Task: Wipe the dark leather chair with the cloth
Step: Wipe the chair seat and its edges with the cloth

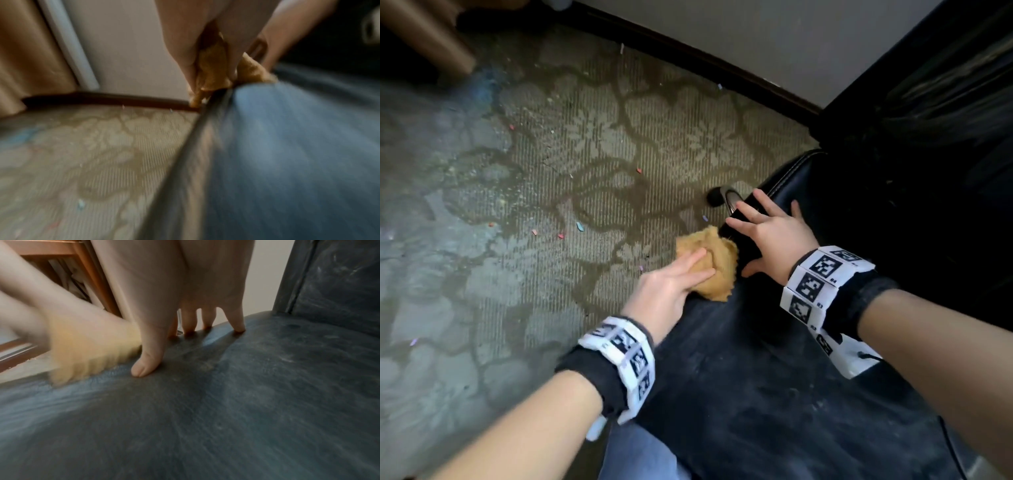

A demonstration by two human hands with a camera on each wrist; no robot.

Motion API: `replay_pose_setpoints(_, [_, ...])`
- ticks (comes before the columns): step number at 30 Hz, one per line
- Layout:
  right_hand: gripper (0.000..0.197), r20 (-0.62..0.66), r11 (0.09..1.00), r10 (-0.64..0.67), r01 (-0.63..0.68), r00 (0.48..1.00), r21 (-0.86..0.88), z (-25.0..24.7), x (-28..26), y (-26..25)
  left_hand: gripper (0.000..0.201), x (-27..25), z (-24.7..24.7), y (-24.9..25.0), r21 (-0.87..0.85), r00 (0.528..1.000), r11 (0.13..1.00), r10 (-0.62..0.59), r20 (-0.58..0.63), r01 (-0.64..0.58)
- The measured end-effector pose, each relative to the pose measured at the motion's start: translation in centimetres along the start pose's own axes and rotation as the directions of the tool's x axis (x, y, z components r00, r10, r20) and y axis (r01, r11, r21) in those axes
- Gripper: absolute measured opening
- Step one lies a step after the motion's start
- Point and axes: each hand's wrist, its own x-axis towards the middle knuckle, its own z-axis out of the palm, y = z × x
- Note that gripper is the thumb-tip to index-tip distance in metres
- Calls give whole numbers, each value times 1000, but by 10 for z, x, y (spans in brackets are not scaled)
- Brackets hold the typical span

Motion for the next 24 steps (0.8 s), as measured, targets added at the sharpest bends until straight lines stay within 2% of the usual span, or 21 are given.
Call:
replay_pose_setpoints(3, [91, -4, 1000, 1, -1, 1000, -9, 0, -1, 1, 52, -37, 16, -9, -75, 998, 997, -40, -50, 36])
replay_pose_setpoints(6, [92, 9, 1000, -9, 9, 1000, -12, 0, 0, -1, 52, -95, 8, -25, -33, 999, 999, -34, -16, 34])
replay_pose_setpoints(8, [93, 19, 1000, -8, 8, 1000, -5, -1, 0, -1, 55, -131, 0, -38, -24, 997, 997, -72, 28, 72])
replay_pose_setpoints(10, [93, 25, 1000, -13, 13, 1000, -7, -1, 1, -3, 63, -154, -11, -48, 3, 994, 996, -90, 66, 90])
replay_pose_setpoints(12, [92, 21, 1000, -15, 15, 1000, -17, 0, 0, -3, 72, -147, -22, -50, 10, 991, 993, -121, 64, 121])
replay_pose_setpoints(15, [92, 16, 1000, -20, 20, 1000, -20, 0, 1, -1, 65, -105, -22, -36, -17, 993, 995, -101, -54, 100])
replay_pose_setpoints(17, [92, 19, 999, -25, 26, 999, -20, 0, 1, -1, 66, -97, -6, -25, -45, 997, 997, -71, -31, 69])
replay_pose_setpoints(20, [91, 12, 1000, -23, 23, 1000, -9, 2, 1, 0, 72, -122, 12, -30, -33, 996, 996, -84, -12, 83])
replay_pose_setpoints(24, [91, 21, 999, -33, 34, 999, -23, 0, 1, -1, 73, -174, 3, -56, 60, 986, 989, -140, 93, 135])
